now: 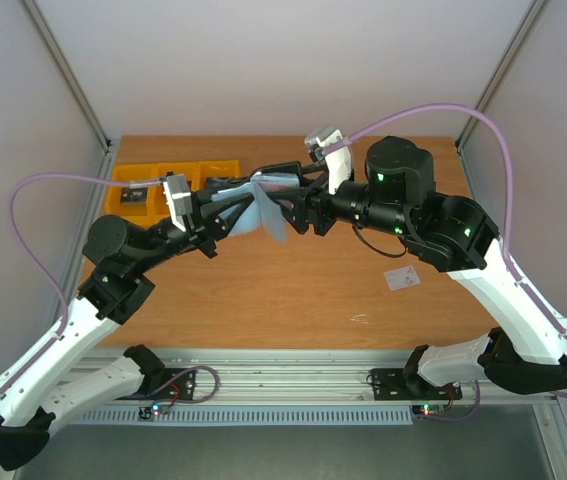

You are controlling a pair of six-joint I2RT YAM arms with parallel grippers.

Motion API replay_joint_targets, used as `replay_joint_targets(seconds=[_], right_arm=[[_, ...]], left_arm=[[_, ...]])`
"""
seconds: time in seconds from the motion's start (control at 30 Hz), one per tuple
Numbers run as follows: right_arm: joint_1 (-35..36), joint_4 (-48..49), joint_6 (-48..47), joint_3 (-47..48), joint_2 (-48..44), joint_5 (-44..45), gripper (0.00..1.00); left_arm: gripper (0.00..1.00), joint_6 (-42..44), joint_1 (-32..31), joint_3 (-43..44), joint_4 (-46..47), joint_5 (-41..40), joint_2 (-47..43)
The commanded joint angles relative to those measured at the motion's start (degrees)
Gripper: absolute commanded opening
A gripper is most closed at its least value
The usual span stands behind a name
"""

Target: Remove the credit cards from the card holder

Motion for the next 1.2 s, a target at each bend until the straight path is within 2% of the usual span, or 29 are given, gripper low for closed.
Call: replay_joint_targets(seconds=[0.0, 0.23, 0.4, 0.43, 0.53, 0.63, 0.73, 0.9, 1.0, 1.07, 1.17], right_arm=[[-0.17, 1.08, 0.72, 1.44, 0.06, 1.70, 0.64], [-0.20, -0.28, 0.76, 1.58, 1.82, -2.15, 0.35], [-0.19, -1.54, 1.90, 4.46, 6.12, -7.33, 0.02], [-0.17, -1.61, 2.16, 4.69, 6.67, -6.89, 0.01], [-0.16, -1.38, 3.80, 4.38, 6.80, -2.39, 0.01], [-0.16, -1.75, 6.55, 4.01, 7.62, 3.50, 0.01], [-0.15, -1.51, 8.88, 4.11, 8.65, 8.07, 0.01], [-0.09, -1.45, 10.32, 5.16, 9.98, 14.26, 0.01], [-0.08, -2.14, 8.62, 6.91, 11.34, 13.59, 0.01], [-0.08, -3.60, 6.75, 8.59, 12.05, 13.43, 0.01], [-0.33, -4.33, 4.58, 8.90, 11.27, 12.81, 0.01]], left_arm=[[0.00, -0.16, -0.19, -0.29, 2.67, 1.96, -0.88], [0.00, -1.89, -0.16, -0.66, 2.99, 2.15, -0.33], [0.01, -1.82, -0.36, -0.74, 1.58, -5.48, 0.81], [0.10, -1.64, -0.34, -0.80, 1.10, -7.52, 0.94], [0.46, 0.55, -0.30, -1.41, -0.19, -9.96, 1.52], [0.68, 2.42, -0.59, -2.42, -0.43, -8.41, 2.38], [0.98, 5.02, -1.23, -3.57, -0.19, -7.46, 3.00], [0.99, 10.30, -1.66, -4.77, 0.26, -7.91, 4.97], [0.97, 12.39, -1.77, -4.09, 1.90, -13.44, 7.69], [0.86, 12.73, -1.70, -3.46, 2.75, -16.78, 9.02], [0.64, 13.91, -1.23, -3.24, 2.60, -19.64, 9.23]])
